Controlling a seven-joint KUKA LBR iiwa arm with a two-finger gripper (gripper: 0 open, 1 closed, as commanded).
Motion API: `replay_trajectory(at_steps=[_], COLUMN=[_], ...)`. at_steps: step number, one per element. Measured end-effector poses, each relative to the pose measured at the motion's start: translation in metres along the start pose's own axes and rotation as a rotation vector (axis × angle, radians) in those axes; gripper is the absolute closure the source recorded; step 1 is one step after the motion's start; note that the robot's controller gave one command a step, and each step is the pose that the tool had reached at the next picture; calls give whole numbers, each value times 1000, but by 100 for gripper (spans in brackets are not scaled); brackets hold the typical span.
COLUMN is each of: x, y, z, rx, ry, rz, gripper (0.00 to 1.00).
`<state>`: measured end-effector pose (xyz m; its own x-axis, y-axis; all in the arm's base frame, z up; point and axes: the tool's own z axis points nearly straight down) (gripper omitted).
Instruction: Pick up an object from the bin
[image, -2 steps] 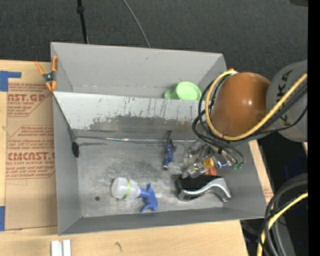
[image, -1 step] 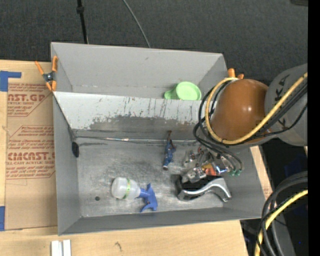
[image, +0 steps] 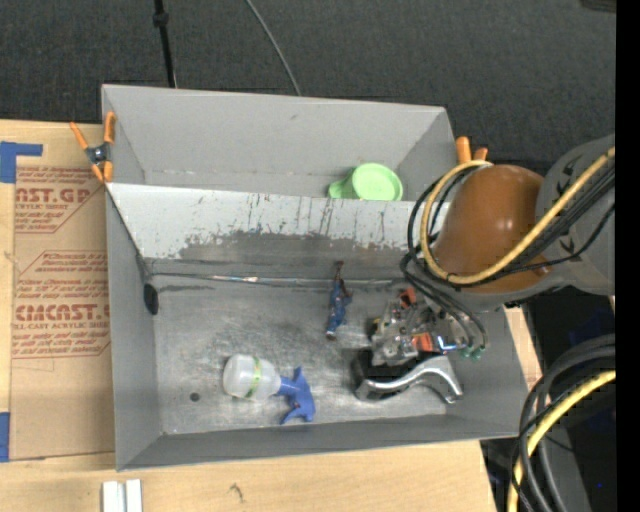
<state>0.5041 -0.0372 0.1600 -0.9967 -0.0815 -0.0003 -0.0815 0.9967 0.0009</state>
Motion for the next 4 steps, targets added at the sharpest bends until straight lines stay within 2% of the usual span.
replay_trajectory(at_steps=[1, 2, 3, 4], x=[12, -8, -15, -17], y=[-3, -1, 13, 4], z=[6, 8, 4, -2], rx=[1, 0, 0, -1], ry=[0, 0, -2, -1], rz=[-149, -70, -13, 34], gripper=[100, 100, 100, 100])
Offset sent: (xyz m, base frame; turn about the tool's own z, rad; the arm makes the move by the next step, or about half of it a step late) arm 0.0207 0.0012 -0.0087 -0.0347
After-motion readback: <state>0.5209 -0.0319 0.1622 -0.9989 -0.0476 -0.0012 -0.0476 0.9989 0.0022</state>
